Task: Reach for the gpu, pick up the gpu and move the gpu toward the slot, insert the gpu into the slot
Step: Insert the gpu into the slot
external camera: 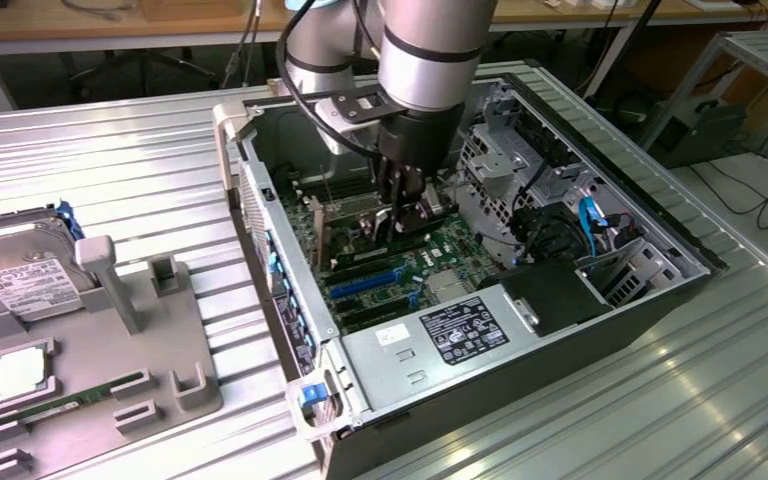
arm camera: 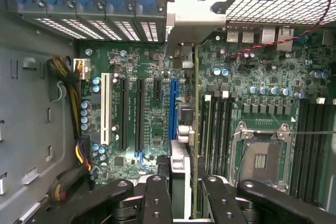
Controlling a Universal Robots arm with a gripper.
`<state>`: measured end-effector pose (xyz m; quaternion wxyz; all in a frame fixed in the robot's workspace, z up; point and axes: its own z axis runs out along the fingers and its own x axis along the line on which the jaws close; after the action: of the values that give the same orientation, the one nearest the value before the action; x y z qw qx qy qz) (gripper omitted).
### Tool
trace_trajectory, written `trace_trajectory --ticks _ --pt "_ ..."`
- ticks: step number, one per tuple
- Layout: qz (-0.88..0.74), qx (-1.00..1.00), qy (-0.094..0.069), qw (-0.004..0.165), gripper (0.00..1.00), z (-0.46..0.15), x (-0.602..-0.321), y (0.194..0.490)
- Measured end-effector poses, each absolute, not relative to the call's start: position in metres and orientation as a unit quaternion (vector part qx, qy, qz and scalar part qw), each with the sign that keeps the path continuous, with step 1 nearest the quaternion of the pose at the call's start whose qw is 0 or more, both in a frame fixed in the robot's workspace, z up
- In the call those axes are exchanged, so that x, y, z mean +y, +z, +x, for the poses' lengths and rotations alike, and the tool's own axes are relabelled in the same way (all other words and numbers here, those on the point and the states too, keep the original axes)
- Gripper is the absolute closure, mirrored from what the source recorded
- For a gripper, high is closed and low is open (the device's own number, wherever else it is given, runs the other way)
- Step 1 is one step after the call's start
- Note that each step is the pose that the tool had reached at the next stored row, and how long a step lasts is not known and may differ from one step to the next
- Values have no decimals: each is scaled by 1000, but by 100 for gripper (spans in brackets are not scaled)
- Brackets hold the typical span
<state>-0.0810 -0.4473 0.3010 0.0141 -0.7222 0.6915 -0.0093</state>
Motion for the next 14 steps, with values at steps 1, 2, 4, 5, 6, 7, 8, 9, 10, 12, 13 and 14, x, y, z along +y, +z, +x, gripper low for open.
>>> trace_trajectory --ticks 1,2,4,5,6,7,8,9,10,12,13,14 --pt "-722 691 -9 14 72 -82 -447 300" --pt "-722 691 -9 14 72 -83 -447 299" --pt "-722 691 -9 14 72 -86 -447 298" --pt "-722 691 -9 14 72 -86 -447 297" --pt "-722 691 -9 14 72 -86 -448 295" --pt "-722 692 -9 14 72 -86 -449 294" --pt "-722 692 -9 14 72 -87 -449 293" --pt "-722 691 -9 14 72 -88 -449 292" --pt "-722 691 -9 14 72 -89 -449 290" --pt "-722 691 -9 14 72 -89 -449 287" --pt "-722 691 -9 14 72 -89 -449 284" --pt "-722 692 -9 14 72 -89 -449 282"
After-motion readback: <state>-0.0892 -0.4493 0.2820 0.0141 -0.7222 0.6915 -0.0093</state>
